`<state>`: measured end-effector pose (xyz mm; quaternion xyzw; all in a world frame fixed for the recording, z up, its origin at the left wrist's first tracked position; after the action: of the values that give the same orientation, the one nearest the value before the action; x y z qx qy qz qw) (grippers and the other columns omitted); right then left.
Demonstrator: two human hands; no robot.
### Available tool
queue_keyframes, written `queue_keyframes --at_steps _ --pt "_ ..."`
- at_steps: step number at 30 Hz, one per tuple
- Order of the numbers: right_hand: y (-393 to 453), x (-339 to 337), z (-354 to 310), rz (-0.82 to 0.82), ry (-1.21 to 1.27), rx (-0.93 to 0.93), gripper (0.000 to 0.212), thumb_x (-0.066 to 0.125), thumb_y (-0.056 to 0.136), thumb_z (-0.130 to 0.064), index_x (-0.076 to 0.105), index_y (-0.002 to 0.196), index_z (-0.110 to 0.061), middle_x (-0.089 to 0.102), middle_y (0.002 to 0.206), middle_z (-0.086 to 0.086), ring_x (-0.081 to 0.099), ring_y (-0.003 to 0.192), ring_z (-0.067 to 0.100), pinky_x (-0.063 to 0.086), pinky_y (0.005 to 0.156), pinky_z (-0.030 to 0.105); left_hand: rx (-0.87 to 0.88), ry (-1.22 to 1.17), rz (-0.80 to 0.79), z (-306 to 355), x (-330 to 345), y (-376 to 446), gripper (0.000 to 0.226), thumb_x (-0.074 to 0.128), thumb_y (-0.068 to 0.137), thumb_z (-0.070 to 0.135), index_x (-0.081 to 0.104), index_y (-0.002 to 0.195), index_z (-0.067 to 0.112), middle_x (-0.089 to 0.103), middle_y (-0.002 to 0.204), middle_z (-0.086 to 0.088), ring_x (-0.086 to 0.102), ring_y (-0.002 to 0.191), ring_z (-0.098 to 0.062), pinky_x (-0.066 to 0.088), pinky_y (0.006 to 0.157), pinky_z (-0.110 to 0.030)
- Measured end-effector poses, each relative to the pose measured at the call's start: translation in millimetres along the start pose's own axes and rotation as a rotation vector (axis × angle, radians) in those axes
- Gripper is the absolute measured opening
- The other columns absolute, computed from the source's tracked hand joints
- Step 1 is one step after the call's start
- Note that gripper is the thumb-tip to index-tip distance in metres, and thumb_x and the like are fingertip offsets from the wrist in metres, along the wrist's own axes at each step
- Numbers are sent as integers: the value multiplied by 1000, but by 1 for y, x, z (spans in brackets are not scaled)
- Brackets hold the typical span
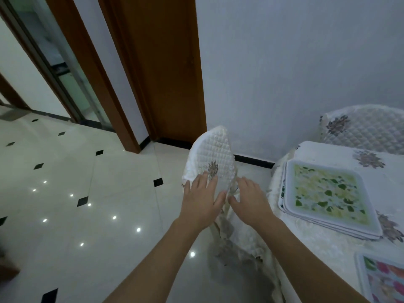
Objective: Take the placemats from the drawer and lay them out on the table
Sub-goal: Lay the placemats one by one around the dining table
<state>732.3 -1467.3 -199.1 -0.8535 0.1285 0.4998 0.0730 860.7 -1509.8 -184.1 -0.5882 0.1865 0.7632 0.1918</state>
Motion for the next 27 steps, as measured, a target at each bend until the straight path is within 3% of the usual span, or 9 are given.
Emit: queue_keyframes --at_steps 4,9,17,23,27 --pt "28 -28 17 51 -38 43 54 48 95 -37 35 143 -15 42 144 5 35 134 24 27 112 37 42 -8 -26 16 -1 49 58 21 100 55 23 152 29 14 162 -2 10 148 -20 3 120 -47" --pt "54 -56 73 97 -75 184 66 40 97 -47 23 151 -15 26 157 5 21 144 24 20 118 40 166 -8 -86 59 8 113 58 19 100 54 21 153 29 10 163 -2 7 149 -20 2 121 -47" --pt "60 -104 162 225 -170 516 63 43 96 -46 28 148 -13 35 151 6 31 138 24 23 115 36 504 -23 -190 150 56 191 64 17 98 60 24 152 28 11 163 -3 11 148 -21 8 120 -46" --pt "69 -116 166 326 -145 677 65 42 97 -47 24 150 -14 30 154 4 24 143 23 18 118 38 675 -43 -195 175 54 233 60 21 99 58 22 153 30 18 161 -4 13 148 -20 9 120 -47" --pt "82 -109 151 308 -165 676 66 40 97 -48 23 151 -14 27 157 5 21 145 23 16 119 38 685 -85 -142 165 37 243 58 23 100 56 26 151 29 22 160 -2 18 146 -19 13 118 -47"
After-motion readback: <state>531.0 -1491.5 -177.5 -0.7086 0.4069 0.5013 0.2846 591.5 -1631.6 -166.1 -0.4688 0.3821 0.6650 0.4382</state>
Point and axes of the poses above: each hand's wrist, its own y-axis towards the middle knuckle, its own x-axis out of the palm, z = x × y, the point moved 9 cm from there along y, towards the middle knuckle
